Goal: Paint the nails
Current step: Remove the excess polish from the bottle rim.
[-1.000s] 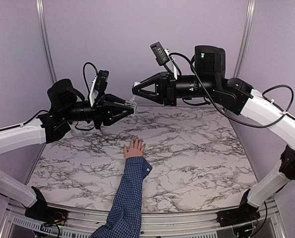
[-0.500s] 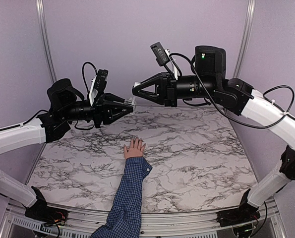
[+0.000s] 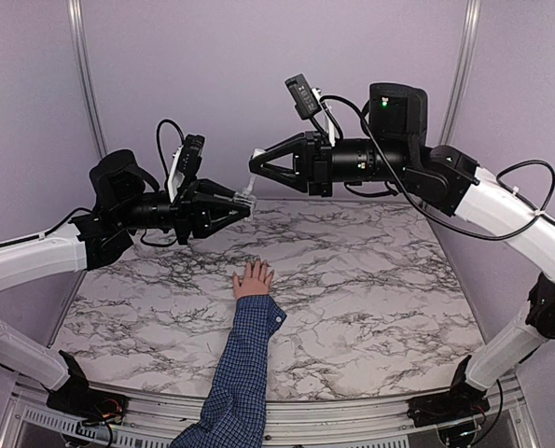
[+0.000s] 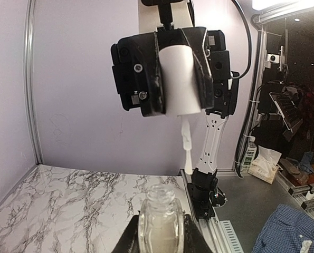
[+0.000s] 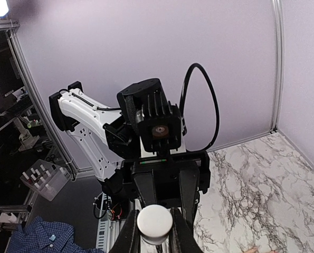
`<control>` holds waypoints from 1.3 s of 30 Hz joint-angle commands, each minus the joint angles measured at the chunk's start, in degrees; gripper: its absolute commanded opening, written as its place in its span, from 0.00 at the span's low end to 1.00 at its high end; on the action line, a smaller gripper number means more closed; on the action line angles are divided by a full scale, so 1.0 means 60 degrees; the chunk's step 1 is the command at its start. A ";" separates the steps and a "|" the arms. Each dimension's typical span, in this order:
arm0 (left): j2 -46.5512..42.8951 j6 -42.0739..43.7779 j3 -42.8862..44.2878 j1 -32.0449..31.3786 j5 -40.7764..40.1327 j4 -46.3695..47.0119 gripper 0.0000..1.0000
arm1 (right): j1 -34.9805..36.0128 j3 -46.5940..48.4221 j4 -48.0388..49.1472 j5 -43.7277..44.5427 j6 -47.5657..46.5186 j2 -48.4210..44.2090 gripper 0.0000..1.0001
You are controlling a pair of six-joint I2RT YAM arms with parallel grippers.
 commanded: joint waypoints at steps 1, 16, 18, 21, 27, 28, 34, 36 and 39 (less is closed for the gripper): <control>-0.0040 0.0000 0.0024 0.0027 0.0256 0.0353 0.00 | 0.0044 0.0405 0.0252 0.0350 0.0057 0.0021 0.00; -0.0031 -0.0002 0.0068 0.0027 0.0328 0.0350 0.00 | 0.0035 0.0383 0.0124 0.0497 -0.0005 0.0184 0.00; -0.0037 -0.0011 0.0068 0.0027 0.0327 0.0356 0.00 | 0.0040 0.0376 0.0087 0.0505 -0.0030 0.0198 0.00; -0.0050 -0.0011 0.0055 0.0027 0.0279 0.0359 0.00 | 0.0044 0.0348 0.0055 0.0471 -0.0056 0.0224 0.00; -0.0064 -0.0020 0.0059 0.0027 0.0228 0.0352 0.00 | 0.0037 0.0318 -0.0004 0.0405 -0.0070 0.0272 0.00; -0.0061 -0.0025 0.0061 0.0027 0.0220 0.0351 0.00 | 0.0042 0.0299 -0.0004 0.0414 -0.0081 0.0272 0.00; -0.0053 -0.0045 0.0068 0.0027 0.0171 0.0353 0.00 | 0.0039 0.0301 -0.0074 0.0365 -0.0140 0.0286 0.00; -0.0041 -0.0079 0.0068 0.0027 0.0114 0.0359 0.00 | 0.0037 0.0316 -0.0067 0.0275 -0.0144 0.0301 0.00; -0.0022 -0.0122 0.0075 0.0041 0.0027 0.0367 0.00 | 0.0045 0.0284 0.0000 -0.0012 -0.0102 0.0272 0.00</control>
